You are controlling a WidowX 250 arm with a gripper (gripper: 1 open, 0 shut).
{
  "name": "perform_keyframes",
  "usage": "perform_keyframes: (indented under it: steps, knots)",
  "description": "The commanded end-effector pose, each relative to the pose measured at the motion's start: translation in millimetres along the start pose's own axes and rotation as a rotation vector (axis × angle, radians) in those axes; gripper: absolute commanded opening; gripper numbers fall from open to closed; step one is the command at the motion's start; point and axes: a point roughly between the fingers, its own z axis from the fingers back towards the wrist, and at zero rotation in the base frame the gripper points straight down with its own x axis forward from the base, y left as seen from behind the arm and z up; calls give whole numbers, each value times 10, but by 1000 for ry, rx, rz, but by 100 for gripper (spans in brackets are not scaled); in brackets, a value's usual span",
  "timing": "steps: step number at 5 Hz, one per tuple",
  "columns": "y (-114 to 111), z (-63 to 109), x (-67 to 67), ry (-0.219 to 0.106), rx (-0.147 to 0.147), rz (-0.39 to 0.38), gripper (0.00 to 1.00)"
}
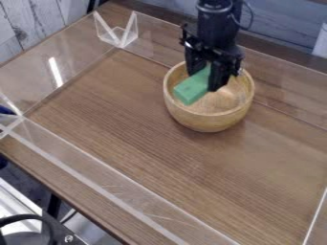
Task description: Put the green block in the brown bowl
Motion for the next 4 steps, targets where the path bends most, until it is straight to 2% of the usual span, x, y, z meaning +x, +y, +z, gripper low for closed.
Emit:
perform_keyframes:
  steps: [1,4]
  knots:
    - [51,95,58,-46,13,7,0]
    - [31,9,105,-43,9,2,0]
